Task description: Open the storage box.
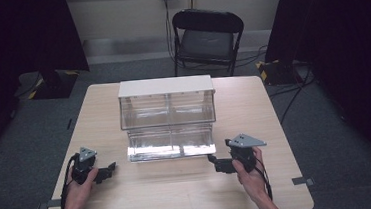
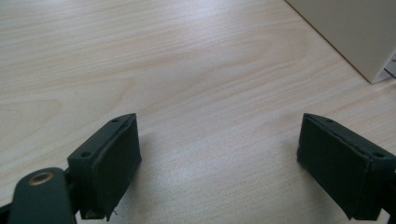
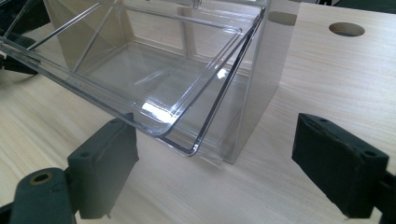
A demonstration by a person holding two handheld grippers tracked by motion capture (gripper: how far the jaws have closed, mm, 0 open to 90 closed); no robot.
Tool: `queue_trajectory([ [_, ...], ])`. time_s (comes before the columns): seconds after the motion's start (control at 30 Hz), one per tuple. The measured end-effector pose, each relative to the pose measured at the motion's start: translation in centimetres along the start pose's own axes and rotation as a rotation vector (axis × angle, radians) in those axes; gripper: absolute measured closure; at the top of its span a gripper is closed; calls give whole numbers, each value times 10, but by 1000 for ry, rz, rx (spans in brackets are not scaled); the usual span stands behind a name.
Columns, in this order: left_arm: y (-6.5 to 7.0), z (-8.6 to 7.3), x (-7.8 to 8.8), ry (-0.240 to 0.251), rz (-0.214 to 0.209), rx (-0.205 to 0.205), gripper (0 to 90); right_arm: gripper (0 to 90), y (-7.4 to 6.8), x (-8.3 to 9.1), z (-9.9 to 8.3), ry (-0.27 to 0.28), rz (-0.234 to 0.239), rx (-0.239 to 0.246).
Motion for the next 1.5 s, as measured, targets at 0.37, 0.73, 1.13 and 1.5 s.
queue_trajectory([
  [0.37, 0, 0, 0, 1, 0, 0, 128, 138, -1, -1, 4, 7, 0, -3],
  [0.73, 0, 0, 0, 0, 0, 0, 128, 140, -4, -1, 8, 12, -7, -15],
  [1.13, 0, 0, 0, 1, 0, 0, 128, 139, -4, -1, 14, 23, -4, -11],
  [1.5, 0, 0, 0, 1, 0, 0, 128, 140, -3, -1, 19, 33, 1, -12],
])
Point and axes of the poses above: each handheld gripper's, and its own axes: x roughly backward along the jaws, z roughly out of its top, y roughly to its right, the point moved 3 cm from there along -x, roughly forward along the jaws, and after that the axes turned 15 degrees about -z, right-handed, at the moved point
